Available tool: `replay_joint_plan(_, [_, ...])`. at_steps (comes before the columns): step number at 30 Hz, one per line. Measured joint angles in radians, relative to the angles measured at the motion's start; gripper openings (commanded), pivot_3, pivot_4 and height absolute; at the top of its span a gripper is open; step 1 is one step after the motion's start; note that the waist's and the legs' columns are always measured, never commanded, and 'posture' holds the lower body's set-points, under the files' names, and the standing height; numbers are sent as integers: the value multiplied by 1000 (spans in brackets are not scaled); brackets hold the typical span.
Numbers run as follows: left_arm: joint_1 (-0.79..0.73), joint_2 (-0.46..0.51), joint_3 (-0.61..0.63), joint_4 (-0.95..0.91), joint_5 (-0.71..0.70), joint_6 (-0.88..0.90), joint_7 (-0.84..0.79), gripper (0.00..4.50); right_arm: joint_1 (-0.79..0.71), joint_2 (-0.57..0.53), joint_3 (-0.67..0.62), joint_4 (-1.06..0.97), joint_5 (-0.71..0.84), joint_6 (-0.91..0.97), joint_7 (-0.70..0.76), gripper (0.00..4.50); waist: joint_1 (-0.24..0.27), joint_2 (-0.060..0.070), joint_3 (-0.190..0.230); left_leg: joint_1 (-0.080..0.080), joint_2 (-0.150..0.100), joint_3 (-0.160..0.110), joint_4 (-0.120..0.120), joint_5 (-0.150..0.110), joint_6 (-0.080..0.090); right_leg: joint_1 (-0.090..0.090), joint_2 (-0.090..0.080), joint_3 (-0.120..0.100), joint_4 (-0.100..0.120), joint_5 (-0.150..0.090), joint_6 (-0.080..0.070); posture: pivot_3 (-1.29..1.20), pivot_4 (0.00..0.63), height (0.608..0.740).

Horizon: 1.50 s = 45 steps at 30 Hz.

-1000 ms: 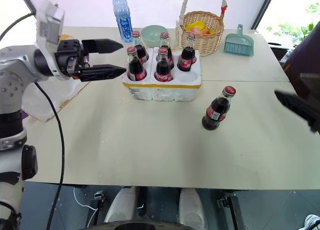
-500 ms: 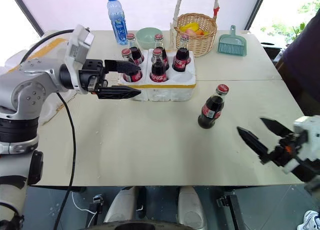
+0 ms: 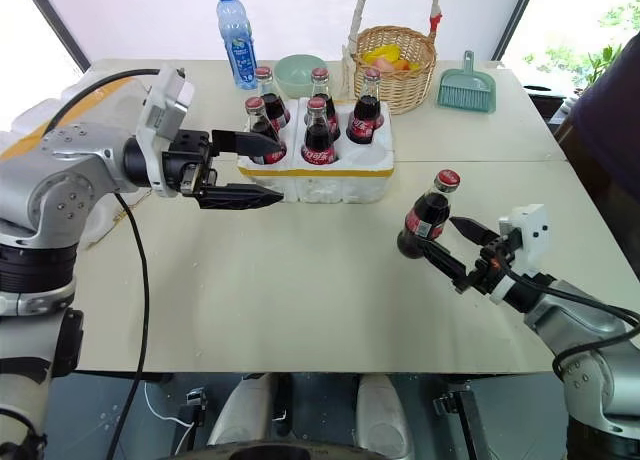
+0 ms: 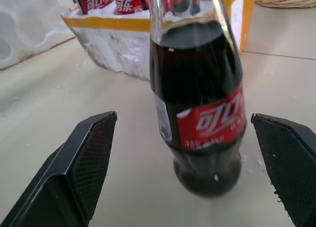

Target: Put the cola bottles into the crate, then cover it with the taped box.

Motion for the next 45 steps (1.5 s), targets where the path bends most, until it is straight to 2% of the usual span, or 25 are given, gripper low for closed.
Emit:
replay_joint_plan(8, [7,-11,0,0,-3,0,12,4469,-100,8,107,149,-43,-50,-8,4500,2,0,0,0,0,0,0,0,0,0,0,0,0,0,0,0,150,740])
replay_joint_plan(11, [7,-13,0,-1,-3,1,22,4500,-125,10,122,179,-47,-64,-9,3685,1,0,0,0,0,0,0,0,0,0,0,0,0,1,1,0,150,740])
replay_joint_plan(13, [7,-13,0,-1,-8,3,30,4500,-135,9,122,190,-49,-70,-11,2866,1,0,0,0,0,0,0,0,0,0,0,0,0,1,1,0,150,740])
replay_joint_plan(17, [14,-10,7,-15,-20,11,49,4500,-152,-12,122,180,-14,-33,0,2836,1,1,1,-1,0,0,0,0,0,-1,0,0,0,1,1,0,150,740])
replay_joint_plan(19, [36,2,19,-26,-26,15,56,4500,-214,-49,123,160,50,20,23,2836,-7,3,2,-1,0,1,0,0,0,-1,0,1,0,2,3,0,150,740])
replay_joint_plan(22, [88,33,39,-44,-32,26,67,4500,-483,-98,123,186,120,76,28,2836,-25,6,5,-1,0,3,0,0,0,-5,0,3,2,2,3,0,150,740])
replay_joint_plan(25, [138,61,58,-60,-37,28,75,4500,-732,-120,135,266,106,59,27,2836,-24,4,4,-1,1,0,-3,0,0,-5,2,1,2,1,1,0,150,740])
replay_joint_plan(28, [173,82,95,-72,-43,31,95,4500,-856,-93,224,423,25,24,29,2836,-20,2,4,-3,1,1,-3,0,0,-5,1,0,1,0,1,0,150,740])
replay_joint_plan(32, [207,102,146,-111,-74,46,120,4500,-890,-31,356,640,-100,-14,57,2836,-11,2,5,-6,0,3,-2,0,0,-8,-1,1,1,1,1,0,150,740])
replay_joint_plan(34, [213,106,161,-121,-83,49,141,4500,-917,-8,374,682,-130,-57,83,2836,-5,2,5,-10,0,3,-1,0,0,-13,-1,2,3,1,2,0,150,740])
replay_joint_plan(45, [236,106,193,-157,-127,61,215,4500,-963,81,434,929,-285,-164,102,2836,-4,2,5,-11,0,3,-2,0,0,-14,0,1,3,1,1,0,150,740])
